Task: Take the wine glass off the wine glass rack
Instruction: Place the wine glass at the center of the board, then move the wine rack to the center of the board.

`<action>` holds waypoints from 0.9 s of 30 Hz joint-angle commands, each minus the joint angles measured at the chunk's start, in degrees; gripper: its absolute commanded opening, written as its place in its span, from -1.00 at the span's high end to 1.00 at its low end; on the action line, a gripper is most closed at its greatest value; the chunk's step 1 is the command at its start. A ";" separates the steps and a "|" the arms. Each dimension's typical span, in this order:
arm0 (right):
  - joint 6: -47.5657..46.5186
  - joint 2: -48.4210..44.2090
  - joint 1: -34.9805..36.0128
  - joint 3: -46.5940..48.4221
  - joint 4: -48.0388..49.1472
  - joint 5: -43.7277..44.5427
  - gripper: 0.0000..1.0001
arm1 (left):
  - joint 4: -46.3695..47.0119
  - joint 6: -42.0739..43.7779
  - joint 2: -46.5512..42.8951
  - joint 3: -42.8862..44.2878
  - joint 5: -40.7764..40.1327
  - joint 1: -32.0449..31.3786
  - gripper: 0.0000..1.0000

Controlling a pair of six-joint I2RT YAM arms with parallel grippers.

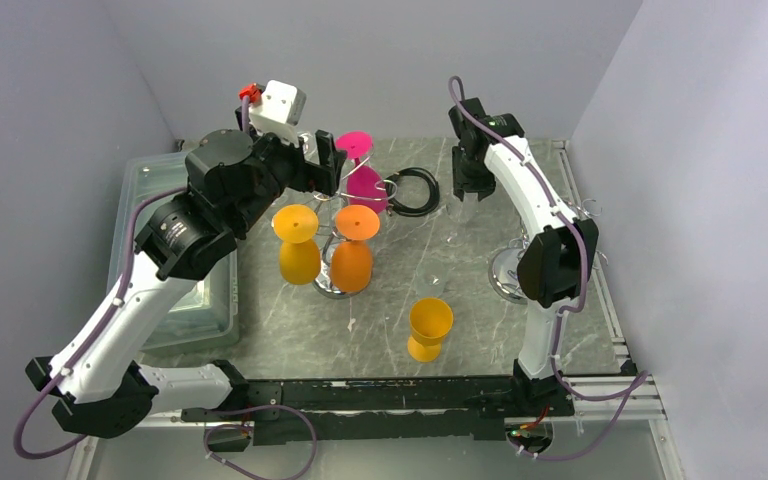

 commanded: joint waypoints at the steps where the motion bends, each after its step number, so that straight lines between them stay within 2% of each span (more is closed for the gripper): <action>1: 0.27 -1.25 0.04 3.72 -0.17 0.92 0.12 | 0.65 1.05 0.27 0.94 -0.88 -0.01 -0.99; 8: 1.23 -3.61 0.04 5.00 -0.28 1.95 -0.08 | 0.10 0.62 1.07 1.44 -1.46 0.07 -0.99; 18: 2.22 -9.03 0.04 5.54 1.81 0.54 -0.54 | 0.23 -0.26 0.90 0.70 -1.07 0.09 -0.99; 27: 3.78 -16.91 0.04 5.64 5.65 -0.98 -0.72 | -0.46 -0.84 0.75 0.61 -0.29 0.08 -0.99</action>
